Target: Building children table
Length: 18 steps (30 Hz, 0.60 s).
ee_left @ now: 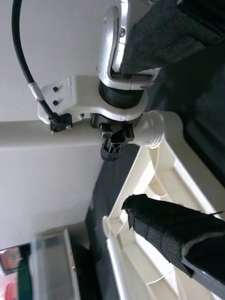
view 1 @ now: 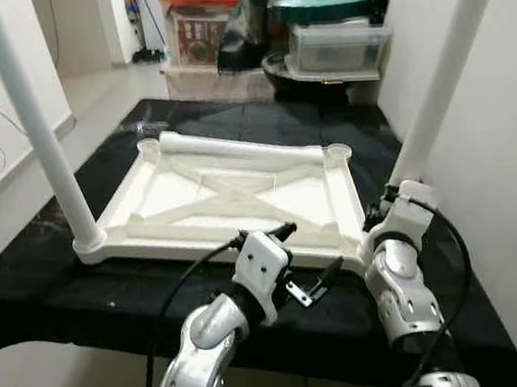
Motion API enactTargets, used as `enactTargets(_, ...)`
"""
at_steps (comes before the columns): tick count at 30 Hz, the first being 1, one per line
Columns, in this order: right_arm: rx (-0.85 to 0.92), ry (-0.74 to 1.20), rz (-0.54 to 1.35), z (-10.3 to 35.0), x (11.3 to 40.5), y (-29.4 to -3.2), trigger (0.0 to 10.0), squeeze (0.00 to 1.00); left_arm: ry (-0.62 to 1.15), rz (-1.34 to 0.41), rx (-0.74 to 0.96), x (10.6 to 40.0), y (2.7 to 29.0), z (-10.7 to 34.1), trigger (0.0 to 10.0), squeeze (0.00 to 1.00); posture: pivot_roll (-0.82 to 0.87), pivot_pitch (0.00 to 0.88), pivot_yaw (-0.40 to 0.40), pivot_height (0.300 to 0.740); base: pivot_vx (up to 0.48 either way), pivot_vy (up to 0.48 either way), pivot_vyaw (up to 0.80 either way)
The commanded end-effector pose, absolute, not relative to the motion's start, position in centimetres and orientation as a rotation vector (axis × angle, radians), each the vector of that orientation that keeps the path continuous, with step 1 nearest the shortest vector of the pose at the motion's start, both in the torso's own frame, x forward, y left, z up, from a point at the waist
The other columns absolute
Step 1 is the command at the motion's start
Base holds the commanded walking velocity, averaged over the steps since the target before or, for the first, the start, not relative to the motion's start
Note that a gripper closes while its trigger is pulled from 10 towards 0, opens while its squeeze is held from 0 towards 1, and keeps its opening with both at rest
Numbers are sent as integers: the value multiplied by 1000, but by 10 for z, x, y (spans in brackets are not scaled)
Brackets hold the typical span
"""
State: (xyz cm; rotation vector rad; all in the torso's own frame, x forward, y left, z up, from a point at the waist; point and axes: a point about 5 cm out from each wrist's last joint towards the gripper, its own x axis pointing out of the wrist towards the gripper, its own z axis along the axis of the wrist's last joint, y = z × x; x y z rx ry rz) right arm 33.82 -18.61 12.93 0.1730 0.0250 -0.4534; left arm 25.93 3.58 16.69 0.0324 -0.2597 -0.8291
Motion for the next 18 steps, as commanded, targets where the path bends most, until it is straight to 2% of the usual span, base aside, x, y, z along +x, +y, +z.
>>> enactTargets(1,164,25,-464,128,338,-192,10000,0,-231,-823,16,258,36,163,10000,0,129,0,-73,740,0,0,0)
enactTargets(2,196,11,-347,131,342,-188,10000,0,-206,-802,1,259,38,158,10000,0,130,0,-78,740,0,0,0)
enactTargets(3,196,11,-347,131,342,-188,10000,0,-206,-802,1,259,38,158,10000,0,130,0,-78,740,0,0,0)
enactTargets(4,223,0,-269,133,345,-185,10000,0,-187,-787,-7,260,41,155,10000,0,130,0,-78,740,0,0,0)
enactTargets(5,250,2,-128,134,348,-183,10000,0,-161,-767,-20,261,42,150,10000,0,125,0,-75,740,0,0,0)
enactTargets(6,250,2,-128,134,348,-183,10000,0,-161,-767,-20,261,42,150,10000,0,125,0,-75,740,0,0,0)
enactTargets(8,252,-3,100,140,350,-186,10000,0,-128,-739,-17,260,46,146,10000,0,121,0,-72,740,0,0,0)
enactTargets(9,252,-3,100,140,350,-186,10000,0,-128,-739,-17,260,46,146,10000,0,121,0,-72,740,0,0,0)
enactTargets(10,250,-4,148,141,350,-187,10000,0,-117,-733,-15,259,47,146,10000,0,121,0,-72,740,0,0,0)
enactTargets(11,246,-13,280,147,349,-188,10000,0,-104,-732,-17,258,47,144,10000,0,127,0,-73,740,0,0,0)
enactTargets(12,246,-13,280,147,349,-188,10000,0,-104,-732,-17,258,47,144,10000,0,127,0,-73,740,0,0,0)
enactTargets(13,219,-9,566,157,343,-184,10000,0,-79,-735,-18,257,48,143,10000,0,134,0,-78,740,0,0,0)
enactTargets(14,208,-6,649,159,340,-182,10000,0,-74,-735,-18,257,48,142,10000,0,134,0,-78,740,0,0,0)
enactTargets(18,165,11,765,160,335,-178,10000,0,-72,-735,-18,256,48,142,10000,0,139,0,-78,740,0,0,0)
